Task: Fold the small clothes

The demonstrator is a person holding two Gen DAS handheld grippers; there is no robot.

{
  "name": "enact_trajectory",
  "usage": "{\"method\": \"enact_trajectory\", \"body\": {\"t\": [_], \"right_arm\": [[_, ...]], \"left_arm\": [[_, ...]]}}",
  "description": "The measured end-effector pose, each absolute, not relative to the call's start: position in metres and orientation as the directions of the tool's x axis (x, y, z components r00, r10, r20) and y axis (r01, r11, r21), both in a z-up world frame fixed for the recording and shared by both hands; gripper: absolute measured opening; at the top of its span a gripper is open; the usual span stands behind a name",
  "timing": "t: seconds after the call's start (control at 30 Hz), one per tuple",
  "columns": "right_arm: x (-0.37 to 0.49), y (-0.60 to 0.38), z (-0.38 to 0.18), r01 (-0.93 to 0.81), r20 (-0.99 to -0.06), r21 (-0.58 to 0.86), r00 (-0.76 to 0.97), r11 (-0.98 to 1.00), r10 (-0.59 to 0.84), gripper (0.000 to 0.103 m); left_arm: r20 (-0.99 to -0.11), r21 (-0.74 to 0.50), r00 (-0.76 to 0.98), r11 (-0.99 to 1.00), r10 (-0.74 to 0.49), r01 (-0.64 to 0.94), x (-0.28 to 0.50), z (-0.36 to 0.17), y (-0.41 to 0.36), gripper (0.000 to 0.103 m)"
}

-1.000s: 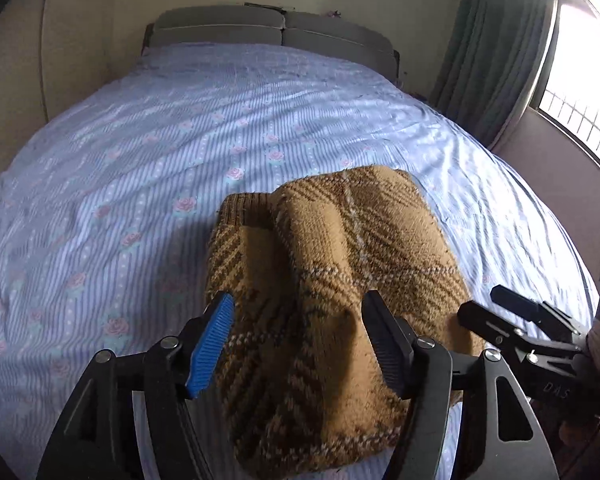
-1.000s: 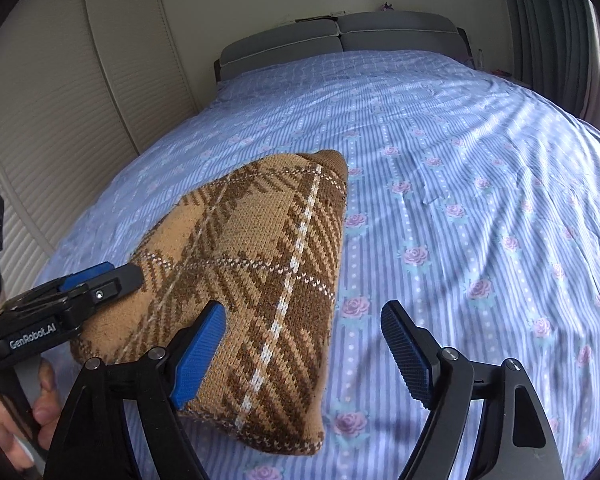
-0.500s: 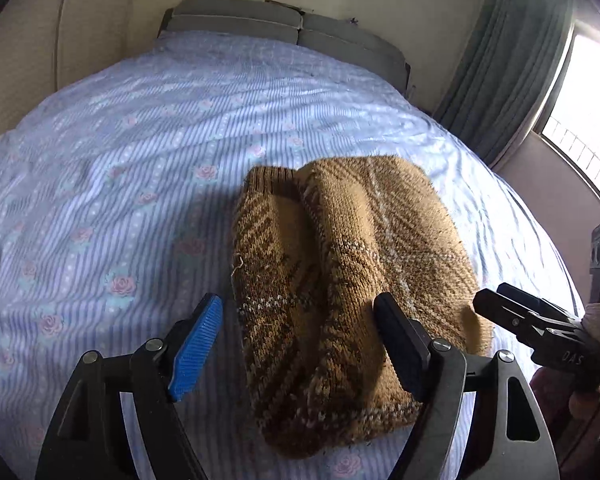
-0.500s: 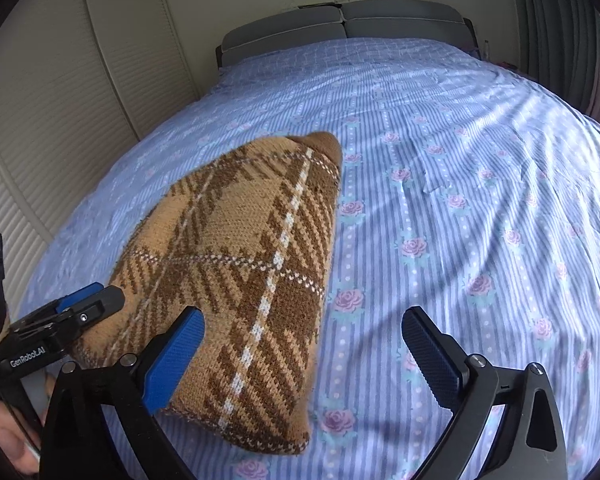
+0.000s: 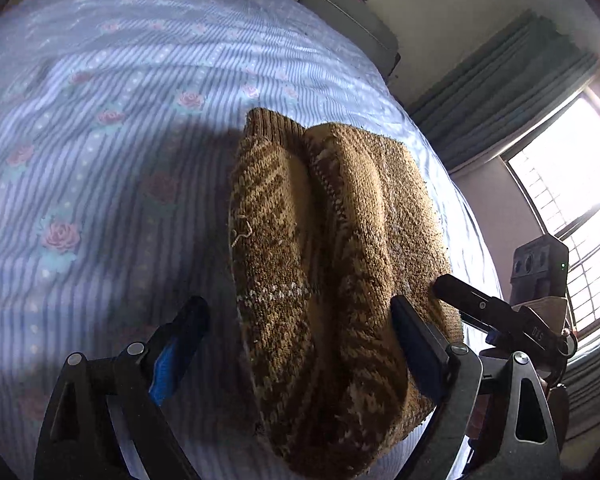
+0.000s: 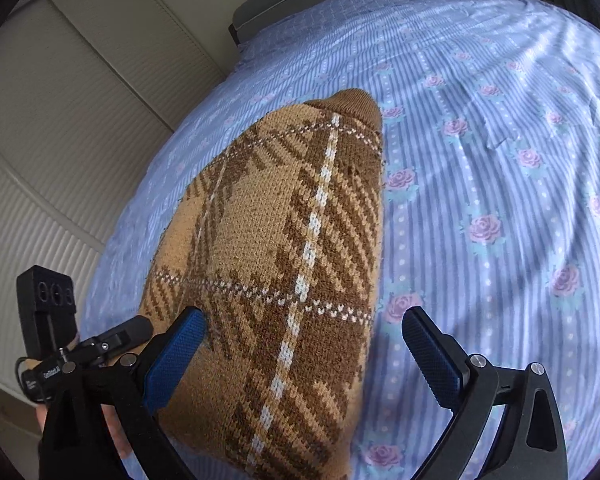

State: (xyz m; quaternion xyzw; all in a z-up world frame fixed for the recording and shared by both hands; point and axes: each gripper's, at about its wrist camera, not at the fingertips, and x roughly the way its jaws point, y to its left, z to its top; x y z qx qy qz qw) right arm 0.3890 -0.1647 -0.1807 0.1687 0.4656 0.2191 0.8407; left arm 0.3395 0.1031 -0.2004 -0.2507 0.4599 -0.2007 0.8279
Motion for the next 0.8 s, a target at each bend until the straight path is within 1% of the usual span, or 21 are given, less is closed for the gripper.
{"method": "enact_trajectory", "body": {"t": [0.3,0.33,0.4,0.5,0.53,0.63,0.67,0.7,0.8], "right_arm": [[0.417,-0.157,-0.202,-0.223,-0.69,0.593,0.353,0.774,0.631,0.1],[0.42,-0.156,-0.205,-0.222,-0.685,0.604,0.347,0.766,0.641,0.1],[0.426,-0.154,-0.209,-0.215,-0.673,0.627,0.333,0.749,0.66,0.1],[0.432,-0.143,-0.21,-0.217,-0.676,0.626,0.327,0.749,0.66,0.099],[0.432,-0.141,-0.209,-0.221,-0.68,0.62,0.326,0.753,0.656,0.098],[0.431,-0.141,-0.209,-0.226,-0.665,0.635,0.327,0.739,0.672,0.087],[0.427,-0.144,-0.209,-0.222,-0.655,0.646,0.33,0.73,0.68,0.081],[0.423,-0.148,-0.208,-0.216,-0.645,0.657,0.334,0.722,0.687,0.076],[0.417,-0.148,-0.203,-0.22,-0.634,0.659,0.354,0.719,0.688,0.068]], "left_arm": [[-0.647,-0.632,0.468,0.767,-0.602,0.114,0.359,-0.21,0.089,0.091],[-0.644,-0.636,0.465,0.763,-0.607,0.115,0.36,-0.211,0.088,0.09],[-0.632,-0.658,0.452,0.744,-0.63,0.116,0.361,-0.214,0.085,0.08],[-0.629,-0.667,0.453,0.738,-0.632,0.103,0.363,-0.215,0.083,0.076],[-0.627,-0.669,0.454,0.736,-0.633,0.102,0.362,-0.215,0.083,0.073],[-0.621,-0.675,0.456,0.731,-0.637,0.102,0.359,-0.214,0.084,0.062],[-0.625,-0.666,0.459,0.738,-0.631,0.108,0.356,-0.211,0.083,0.059],[-0.63,-0.654,0.463,0.748,-0.623,0.116,0.354,-0.207,0.08,0.058],[-0.636,-0.636,0.47,0.761,-0.612,0.128,0.349,-0.2,0.075,0.055]]}}
